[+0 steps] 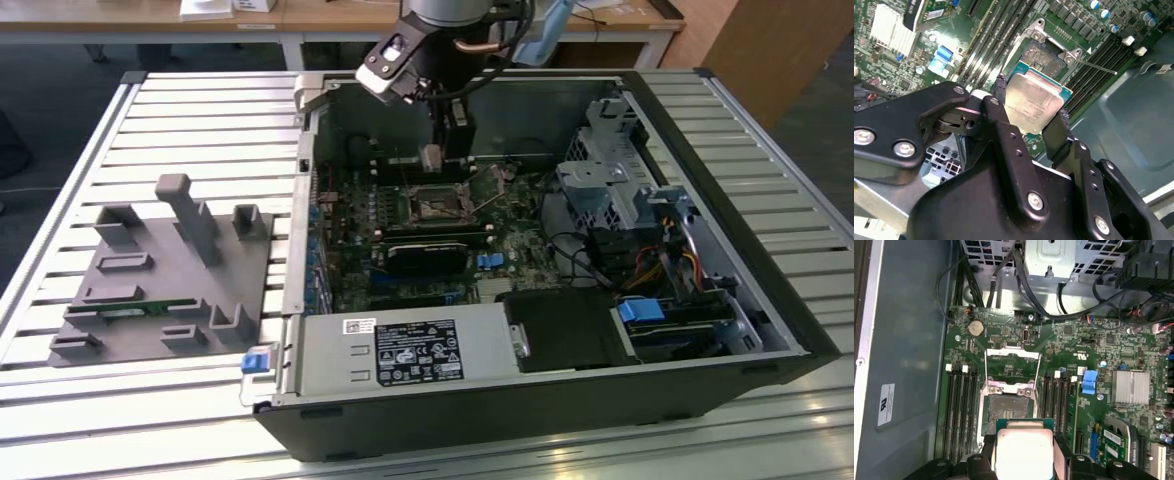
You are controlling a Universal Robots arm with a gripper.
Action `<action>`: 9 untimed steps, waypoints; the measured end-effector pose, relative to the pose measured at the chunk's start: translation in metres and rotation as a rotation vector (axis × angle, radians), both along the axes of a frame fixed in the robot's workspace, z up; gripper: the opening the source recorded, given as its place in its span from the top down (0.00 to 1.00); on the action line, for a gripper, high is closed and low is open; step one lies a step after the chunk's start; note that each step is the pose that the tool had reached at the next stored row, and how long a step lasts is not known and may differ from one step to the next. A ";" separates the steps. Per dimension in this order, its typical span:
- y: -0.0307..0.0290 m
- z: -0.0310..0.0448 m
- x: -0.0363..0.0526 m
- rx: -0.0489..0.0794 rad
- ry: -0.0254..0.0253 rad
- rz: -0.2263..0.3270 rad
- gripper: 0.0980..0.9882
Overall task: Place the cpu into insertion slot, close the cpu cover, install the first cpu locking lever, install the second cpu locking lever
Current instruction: 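Place the cpu into insertion slot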
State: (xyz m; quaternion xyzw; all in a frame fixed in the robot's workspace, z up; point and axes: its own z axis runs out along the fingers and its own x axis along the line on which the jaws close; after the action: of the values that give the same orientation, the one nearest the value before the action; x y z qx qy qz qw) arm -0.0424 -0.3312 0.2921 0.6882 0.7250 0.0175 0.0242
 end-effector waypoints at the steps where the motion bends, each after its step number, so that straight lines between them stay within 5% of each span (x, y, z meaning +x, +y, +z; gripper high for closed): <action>1: 0.0007 -0.0018 0.0000 0.000 0.0000 -0.002 0.50; 9: 0.0042 -0.0157 0.0002 0.000 0.0001 -0.013 0.50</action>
State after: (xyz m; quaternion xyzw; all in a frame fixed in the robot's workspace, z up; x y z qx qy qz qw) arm -0.0423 -0.3270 0.2764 0.6930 0.7203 0.0172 0.0243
